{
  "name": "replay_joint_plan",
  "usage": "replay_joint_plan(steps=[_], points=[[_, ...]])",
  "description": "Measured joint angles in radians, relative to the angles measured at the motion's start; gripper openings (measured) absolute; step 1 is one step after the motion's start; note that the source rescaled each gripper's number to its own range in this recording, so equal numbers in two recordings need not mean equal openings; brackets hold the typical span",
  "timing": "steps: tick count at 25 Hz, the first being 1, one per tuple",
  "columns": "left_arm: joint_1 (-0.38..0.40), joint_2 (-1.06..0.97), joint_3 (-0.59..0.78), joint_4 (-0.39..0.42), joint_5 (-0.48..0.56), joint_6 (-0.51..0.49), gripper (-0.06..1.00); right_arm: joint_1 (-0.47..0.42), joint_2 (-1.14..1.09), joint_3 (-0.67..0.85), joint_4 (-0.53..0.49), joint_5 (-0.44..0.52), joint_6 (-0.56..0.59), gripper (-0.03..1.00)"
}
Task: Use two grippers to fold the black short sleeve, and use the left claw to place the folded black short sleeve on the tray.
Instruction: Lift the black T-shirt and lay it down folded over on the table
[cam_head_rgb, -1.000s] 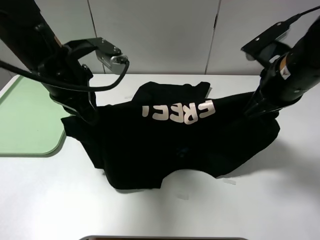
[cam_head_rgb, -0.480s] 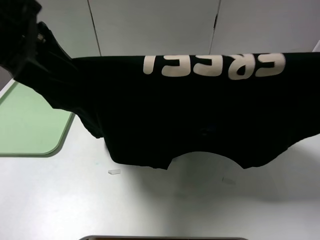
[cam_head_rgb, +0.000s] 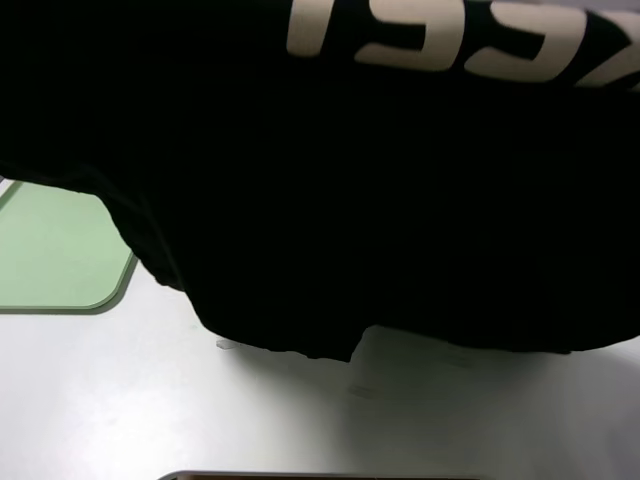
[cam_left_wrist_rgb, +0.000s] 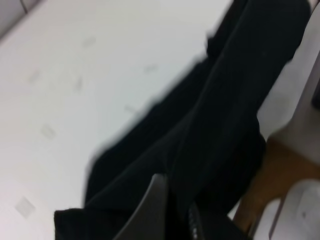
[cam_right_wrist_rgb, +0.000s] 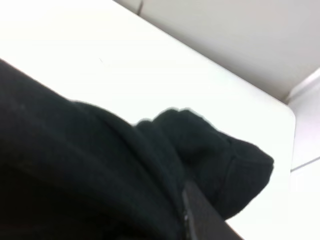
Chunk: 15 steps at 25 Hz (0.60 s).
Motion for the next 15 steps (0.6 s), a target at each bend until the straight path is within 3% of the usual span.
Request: replay_joint_plan(steps=[9,12,15], points=[[0.0,-0.042,-0.125,-0.061,0.053,-0.01,0.0,0.002,0.02,-0.37,0.085,0.052,-0.014,0.0],[0.0,-0.034,-0.117,0.013,0.055,-0.027,0.0,0.002,0.07,-0.374,0.086,0.054,-0.014,0.0],[-0.002,-0.003,-0.068,0.147,0.05,-0.078,0.0,0.003,0.164,-0.318,0.033,0.055,-0.014,0.0]])
